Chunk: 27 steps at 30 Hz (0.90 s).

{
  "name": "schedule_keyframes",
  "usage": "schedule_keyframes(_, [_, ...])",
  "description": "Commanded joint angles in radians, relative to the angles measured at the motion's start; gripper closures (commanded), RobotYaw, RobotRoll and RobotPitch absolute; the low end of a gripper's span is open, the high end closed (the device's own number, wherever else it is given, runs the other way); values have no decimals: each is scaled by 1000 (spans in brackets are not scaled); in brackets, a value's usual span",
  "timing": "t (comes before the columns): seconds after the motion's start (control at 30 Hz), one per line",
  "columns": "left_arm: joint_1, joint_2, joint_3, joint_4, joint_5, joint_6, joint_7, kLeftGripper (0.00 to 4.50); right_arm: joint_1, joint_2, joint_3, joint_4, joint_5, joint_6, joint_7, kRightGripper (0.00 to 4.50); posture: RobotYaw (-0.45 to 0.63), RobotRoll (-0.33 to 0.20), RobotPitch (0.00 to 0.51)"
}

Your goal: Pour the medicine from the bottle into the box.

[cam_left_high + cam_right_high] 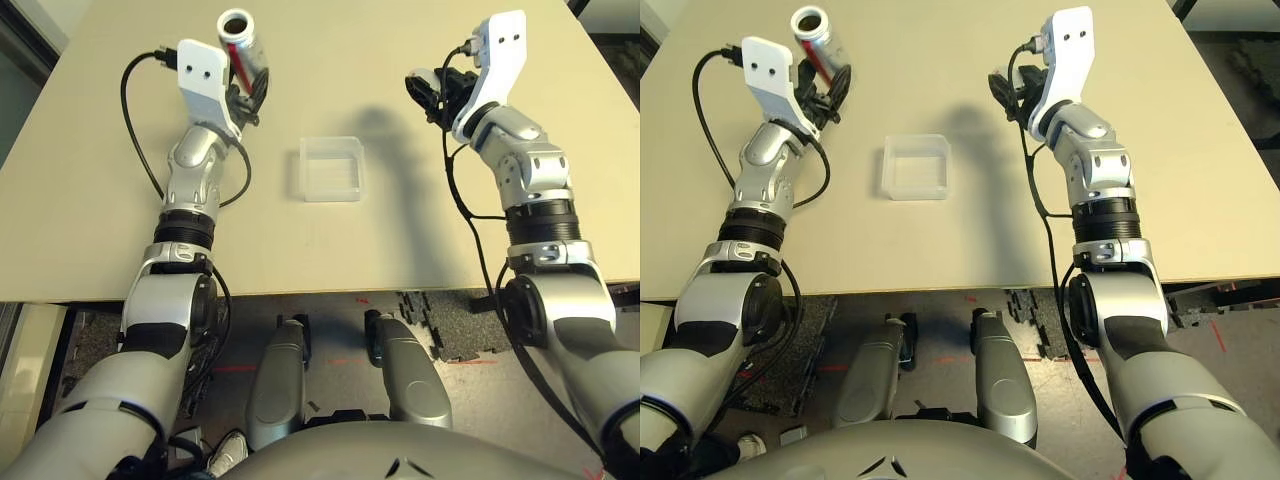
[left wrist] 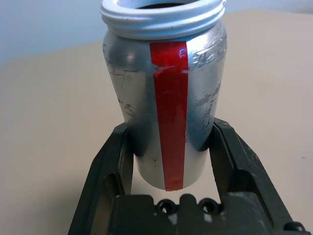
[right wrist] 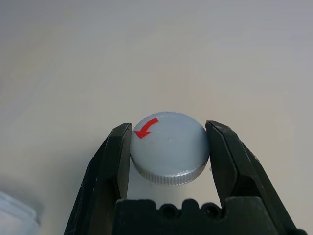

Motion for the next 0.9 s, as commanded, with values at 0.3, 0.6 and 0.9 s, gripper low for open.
schedule_keyframes(0.3, [10, -19, 31, 80, -8, 3, 12, 2103, 72, 35, 19, 59, -42, -39, -14, 1989, 5, 0, 207])
schedule_keyframes(0.6, [6, -13, 38, 96, -8, 8, 21, 2103, 72, 49, 25, 69, -43, -18, -2, 1989, 13, 0, 202])
schedule_keyframes(0.9, [-3, -4, 41, 112, -4, 3, 20, 2103, 58, 35, 18, 99, -40, -16, 13, 697, 16, 0, 193])
